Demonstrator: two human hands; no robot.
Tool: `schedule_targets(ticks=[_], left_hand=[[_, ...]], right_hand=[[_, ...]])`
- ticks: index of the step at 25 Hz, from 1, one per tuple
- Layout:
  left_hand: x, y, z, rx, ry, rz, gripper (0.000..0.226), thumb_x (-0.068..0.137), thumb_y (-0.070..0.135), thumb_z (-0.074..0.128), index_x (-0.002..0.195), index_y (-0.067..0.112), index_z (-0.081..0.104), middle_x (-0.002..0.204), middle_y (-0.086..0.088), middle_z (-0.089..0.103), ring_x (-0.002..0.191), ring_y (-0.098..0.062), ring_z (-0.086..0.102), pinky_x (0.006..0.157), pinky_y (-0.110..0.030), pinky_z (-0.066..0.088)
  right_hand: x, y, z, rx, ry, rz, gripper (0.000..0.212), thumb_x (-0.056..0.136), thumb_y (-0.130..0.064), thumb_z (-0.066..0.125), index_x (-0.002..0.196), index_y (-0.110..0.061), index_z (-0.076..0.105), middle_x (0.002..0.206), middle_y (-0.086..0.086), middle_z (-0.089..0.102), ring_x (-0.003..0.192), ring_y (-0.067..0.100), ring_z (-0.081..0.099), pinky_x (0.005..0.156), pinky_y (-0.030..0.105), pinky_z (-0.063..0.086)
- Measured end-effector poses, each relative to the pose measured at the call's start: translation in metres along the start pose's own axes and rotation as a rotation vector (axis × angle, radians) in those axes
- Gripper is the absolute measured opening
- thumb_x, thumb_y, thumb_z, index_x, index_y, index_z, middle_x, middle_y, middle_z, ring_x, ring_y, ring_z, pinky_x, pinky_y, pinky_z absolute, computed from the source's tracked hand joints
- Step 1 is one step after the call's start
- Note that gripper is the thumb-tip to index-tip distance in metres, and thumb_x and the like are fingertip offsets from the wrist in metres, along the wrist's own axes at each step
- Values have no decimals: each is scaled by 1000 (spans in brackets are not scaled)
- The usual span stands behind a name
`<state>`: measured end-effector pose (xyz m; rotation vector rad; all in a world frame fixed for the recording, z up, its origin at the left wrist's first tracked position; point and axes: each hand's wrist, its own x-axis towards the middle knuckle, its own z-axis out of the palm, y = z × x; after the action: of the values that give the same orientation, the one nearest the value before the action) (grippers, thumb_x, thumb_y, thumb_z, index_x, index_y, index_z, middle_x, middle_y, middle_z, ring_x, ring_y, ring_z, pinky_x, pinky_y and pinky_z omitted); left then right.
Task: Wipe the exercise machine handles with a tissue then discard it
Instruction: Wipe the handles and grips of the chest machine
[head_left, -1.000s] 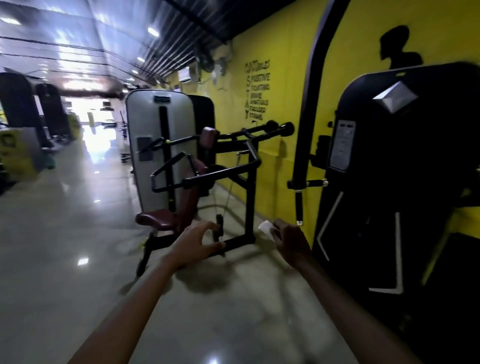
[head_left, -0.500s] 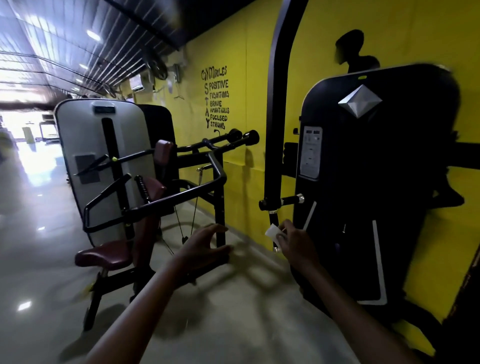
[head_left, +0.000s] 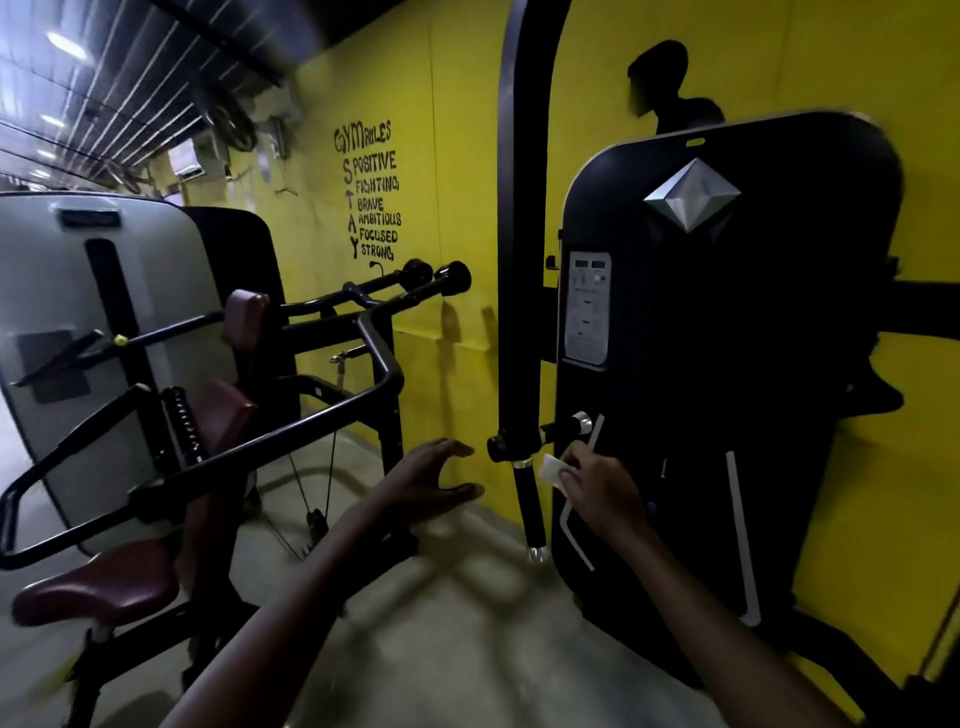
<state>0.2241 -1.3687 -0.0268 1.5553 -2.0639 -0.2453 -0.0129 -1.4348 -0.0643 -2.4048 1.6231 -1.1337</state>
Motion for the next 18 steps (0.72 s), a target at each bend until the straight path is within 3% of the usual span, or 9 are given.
schedule_targets(ticks=[8, 13, 18], left_hand=[[55, -21, 20, -10, -36, 64, 57, 85, 36, 68, 133, 10, 50, 134, -6, 52, 125, -18, 46, 93, -19, 32], [76, -18, 28, -5, -6, 59, 51, 86, 32, 68, 130, 12, 52, 131, -4, 53, 121, -14, 47, 88, -13, 31], [103, -3, 45, 10, 104, 15, 55, 85, 36, 68, 132, 13, 51, 130, 0, 53, 120, -11, 48, 88, -13, 32]], right_hand=[[41, 23, 21, 20, -15, 82, 9, 89, -20, 53, 90, -11, 54, 83, 10, 65, 77, 31, 62, 60, 38, 50], [79, 40, 30, -8, -29, 24, 13, 89, -16, 53, 101, -14, 55, 87, 13, 63, 75, 33, 61, 53, 33, 42], [119, 75, 41, 46, -100, -132, 13, 85, -10, 59, 97, -12, 56, 87, 13, 64, 78, 36, 61, 55, 35, 43]])
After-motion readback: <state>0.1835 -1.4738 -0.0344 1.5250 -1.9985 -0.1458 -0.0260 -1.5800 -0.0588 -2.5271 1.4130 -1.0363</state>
